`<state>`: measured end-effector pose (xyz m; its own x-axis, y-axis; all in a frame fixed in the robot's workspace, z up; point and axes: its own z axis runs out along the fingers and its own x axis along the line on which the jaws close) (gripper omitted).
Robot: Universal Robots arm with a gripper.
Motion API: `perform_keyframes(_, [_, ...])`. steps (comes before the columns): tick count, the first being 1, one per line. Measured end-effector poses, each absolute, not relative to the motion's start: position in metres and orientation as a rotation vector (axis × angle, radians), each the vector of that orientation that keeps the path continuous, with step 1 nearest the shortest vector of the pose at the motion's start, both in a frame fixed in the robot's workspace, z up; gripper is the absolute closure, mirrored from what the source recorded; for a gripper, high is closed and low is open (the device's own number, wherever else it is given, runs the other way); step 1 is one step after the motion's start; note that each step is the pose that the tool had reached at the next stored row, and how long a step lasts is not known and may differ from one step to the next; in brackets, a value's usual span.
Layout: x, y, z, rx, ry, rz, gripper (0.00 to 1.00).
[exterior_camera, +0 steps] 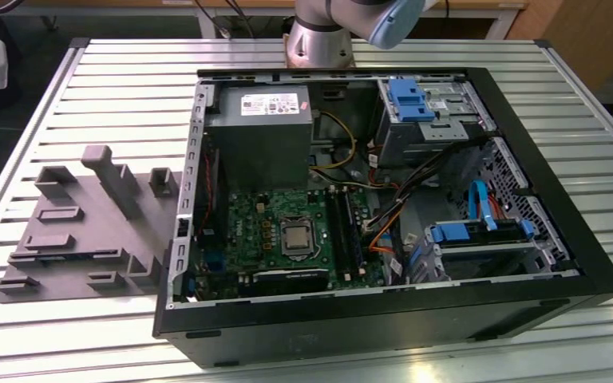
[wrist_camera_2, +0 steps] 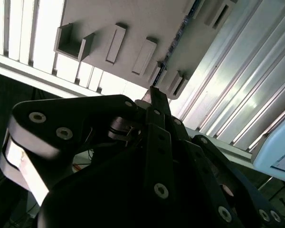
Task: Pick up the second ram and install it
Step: 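Pick up the second ram and move it above second insertion slot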
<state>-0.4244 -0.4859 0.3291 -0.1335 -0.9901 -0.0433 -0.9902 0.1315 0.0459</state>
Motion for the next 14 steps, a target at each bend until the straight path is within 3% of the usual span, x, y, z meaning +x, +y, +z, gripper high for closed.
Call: perform_keyframes(14, [-0.4244,-0.4859,0.3214,-2.066,2.361,0.099,0.89])
